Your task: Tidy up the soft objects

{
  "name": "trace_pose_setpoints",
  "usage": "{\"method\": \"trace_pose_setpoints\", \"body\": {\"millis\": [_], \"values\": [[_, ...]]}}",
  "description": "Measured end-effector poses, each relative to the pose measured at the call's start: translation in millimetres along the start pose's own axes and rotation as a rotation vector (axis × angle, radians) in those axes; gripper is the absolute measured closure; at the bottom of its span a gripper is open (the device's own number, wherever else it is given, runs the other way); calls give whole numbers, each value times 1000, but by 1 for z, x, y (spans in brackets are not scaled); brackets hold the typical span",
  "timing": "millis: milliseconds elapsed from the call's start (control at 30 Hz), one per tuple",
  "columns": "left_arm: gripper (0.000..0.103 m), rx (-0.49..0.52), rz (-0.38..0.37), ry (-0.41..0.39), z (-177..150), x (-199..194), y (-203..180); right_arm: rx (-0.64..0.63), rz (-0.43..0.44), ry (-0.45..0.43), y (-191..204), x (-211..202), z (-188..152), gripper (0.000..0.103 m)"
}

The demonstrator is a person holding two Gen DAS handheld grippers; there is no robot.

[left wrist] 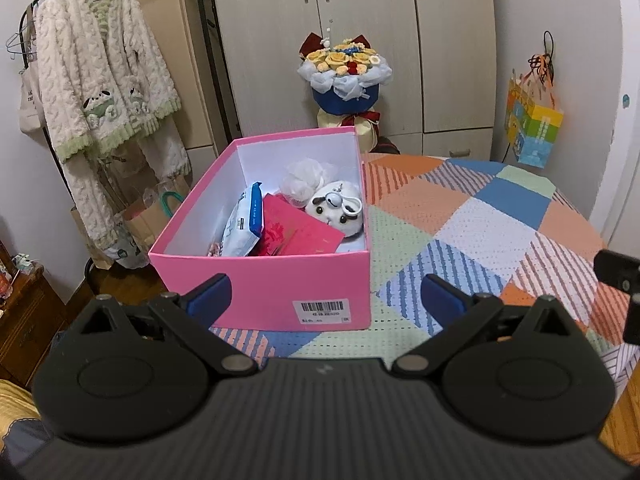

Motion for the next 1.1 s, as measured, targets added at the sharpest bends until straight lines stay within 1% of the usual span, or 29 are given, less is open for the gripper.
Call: {"method": "trace_pose_setpoints", "body": {"millis": [200, 367, 533, 767, 867, 1000, 1100], "values": [[1, 0, -9, 6, -4, 0, -2, 14, -3, -20, -3, -6, -3, 2], [1, -21, 5, -6, -5, 0, 1, 21, -18, -43, -6, -10, -3, 2], [1, -21, 4, -20, -5, -1, 1, 31, -24, -61, -7, -10, -5, 2], [1, -30, 6, -43, -6, -3, 2, 43, -23, -67, -10, -10, -6, 2], [1, -38, 31, -48, -5, -3, 5, 41, -20, -67, -10, -10, -6, 2], [1, -10, 58, -55, -6, -3, 4, 38, -21, -65, -10, -9, -6, 2], [1, -11, 49, -60, -5, -5, 4, 41, -22, -62, -10, -8, -6, 2]]}}
Point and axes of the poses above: each gripper's, at about its wrist camera, not at the fingertips, and x roughly the way its jaws point, y to its left, z to its top, the point moved 6 cm from there along x, roughly the way its jaws point
